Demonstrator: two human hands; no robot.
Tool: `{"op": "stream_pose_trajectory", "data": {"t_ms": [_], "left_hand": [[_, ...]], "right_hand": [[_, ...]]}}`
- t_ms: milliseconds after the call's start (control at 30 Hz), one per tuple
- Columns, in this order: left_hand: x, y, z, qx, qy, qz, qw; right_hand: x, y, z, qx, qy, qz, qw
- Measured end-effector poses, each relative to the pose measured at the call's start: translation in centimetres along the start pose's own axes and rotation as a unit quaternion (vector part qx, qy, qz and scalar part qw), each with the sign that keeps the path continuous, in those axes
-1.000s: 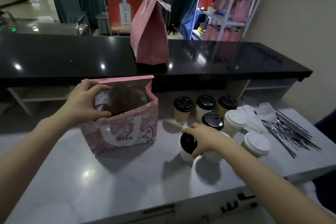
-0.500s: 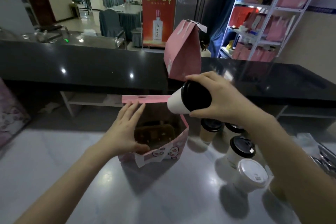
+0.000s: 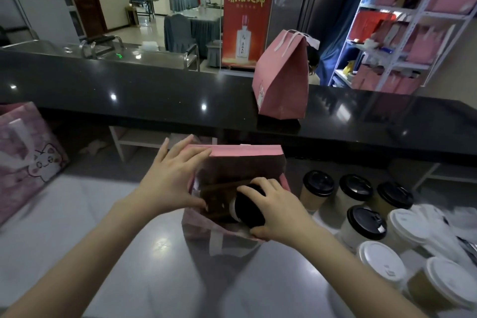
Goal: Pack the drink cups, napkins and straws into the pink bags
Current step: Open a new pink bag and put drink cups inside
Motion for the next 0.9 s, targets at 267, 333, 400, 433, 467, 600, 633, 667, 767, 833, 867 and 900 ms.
{"op": "stream_pose_trajectory", "data": {"t_ms": [267,333,400,433,467,600,633,667,767,833,867,900], "left_hand": [[-1.1,-0.6,-2.1,-0.034,0.055,-0.044,0.997],[-1.3,-1.1,-2.2,-0.037,0.048,-0.050,0.997],[-1.4,-1.1,-2.1,-0.040,0.040,-0.050,0.997],[-1.4,-1.0,-2.1,-0.039,0.038,-0.047,0.997],[-1.4,-0.9,-2.0,-0.038,0.037,-0.044,0.998],[-1.5,-0.6,-2.4,-0.040,0.048,-0.036,0.997],[-1.5,-0.5,-2.5,-0.042,0.051,-0.036,0.997],[-1.4,-0.4,-2.5,-0.045,0.053,-0.033,0.997],[-1.1,0.0,-2.6,-0.055,0.058,-0.028,0.996],[-1.0,-0.1,-2.6,-0.058,0.062,-0.028,0.996],[-1.0,-0.1,-2.7,-0.058,0.064,-0.028,0.996],[-0.9,0.0,-2.7,-0.060,0.065,-0.026,0.996]], "right_hand": [[2.7,1.3,0.4,0.030,0.027,-0.017,0.999],[4.0,2.7,-0.1,0.021,0.025,-0.010,0.999],[5.2,3.8,-1.0,0.009,0.025,-0.009,1.000],[5.7,4.2,-1.5,0.007,0.027,-0.011,1.000],[6.1,4.4,-2.1,0.009,0.029,-0.015,0.999],[6.9,4.6,-3.8,0.029,0.025,-0.005,0.999],[6.9,4.6,-4.1,0.034,0.026,0.009,0.999],[6.9,4.7,-4.5,0.037,0.030,0.021,0.999],[6.8,4.0,-5.2,0.048,0.035,0.012,0.998],[6.9,3.7,-5.5,0.065,0.041,-0.008,0.997],[6.9,3.7,-5.5,0.070,0.043,-0.009,0.997],[6.9,3.9,-5.5,0.072,0.042,-0.002,0.997]]}}
Point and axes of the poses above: each hand's wrist, its own x-axis towards the middle knuckle, its own z-axis out of the back of the hand, y = z × x, the point moved 7 cm from there along x, towards the middle knuckle, and after that the axes turned 2 degrees about -z, right-handed, at the moved point
